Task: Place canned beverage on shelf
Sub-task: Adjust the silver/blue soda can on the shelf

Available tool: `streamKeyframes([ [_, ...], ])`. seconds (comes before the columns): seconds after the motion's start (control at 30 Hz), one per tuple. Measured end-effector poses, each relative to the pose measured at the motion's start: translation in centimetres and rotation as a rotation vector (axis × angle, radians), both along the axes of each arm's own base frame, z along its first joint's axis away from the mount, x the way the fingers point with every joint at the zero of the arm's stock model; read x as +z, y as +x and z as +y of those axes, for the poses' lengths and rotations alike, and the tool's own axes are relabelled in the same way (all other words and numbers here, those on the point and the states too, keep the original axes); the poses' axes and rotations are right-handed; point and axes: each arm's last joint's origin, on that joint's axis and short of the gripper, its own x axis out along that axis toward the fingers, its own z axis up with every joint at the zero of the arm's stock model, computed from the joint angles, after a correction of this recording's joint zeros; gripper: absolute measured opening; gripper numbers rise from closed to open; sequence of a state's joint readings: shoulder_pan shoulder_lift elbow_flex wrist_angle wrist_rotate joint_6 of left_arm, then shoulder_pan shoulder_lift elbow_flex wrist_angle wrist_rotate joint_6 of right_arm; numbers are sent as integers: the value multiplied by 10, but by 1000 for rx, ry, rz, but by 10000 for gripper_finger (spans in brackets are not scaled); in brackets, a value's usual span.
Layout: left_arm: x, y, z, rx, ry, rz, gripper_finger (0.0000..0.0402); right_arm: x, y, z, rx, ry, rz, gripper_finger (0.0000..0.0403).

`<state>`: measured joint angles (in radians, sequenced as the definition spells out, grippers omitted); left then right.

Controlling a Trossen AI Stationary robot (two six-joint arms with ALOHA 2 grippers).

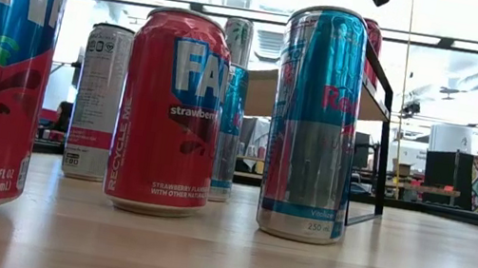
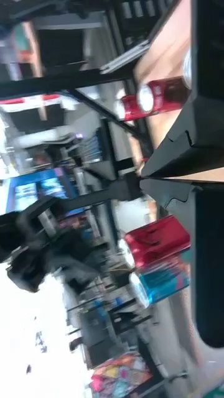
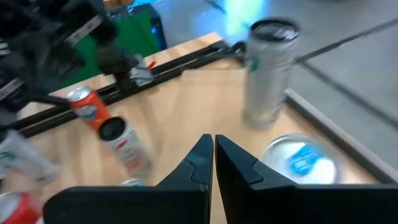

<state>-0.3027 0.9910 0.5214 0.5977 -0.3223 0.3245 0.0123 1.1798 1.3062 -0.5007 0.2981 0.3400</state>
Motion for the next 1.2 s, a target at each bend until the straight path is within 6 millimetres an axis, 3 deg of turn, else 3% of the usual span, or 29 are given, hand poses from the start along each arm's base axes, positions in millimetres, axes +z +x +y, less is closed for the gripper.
streamKeyframes([
  [0.17, -4, -17, 6, 8, 26, -61, 0, 1, 8, 7, 15, 102, -27, 9],
  [0.43, -17, -25, 8, 7, 19, -43, 0, 5, 25, 7, -68, 243, -6, 9],
  [0.77, -21, -22, 8, 8, 25, -25, 0, 4, 51, 4, -214, 135, 227, 9],
  [1.2, -26, -14, 5, 14, 71, -21, 0, 10, 71, 0, -292, 53, 353, 9],
])
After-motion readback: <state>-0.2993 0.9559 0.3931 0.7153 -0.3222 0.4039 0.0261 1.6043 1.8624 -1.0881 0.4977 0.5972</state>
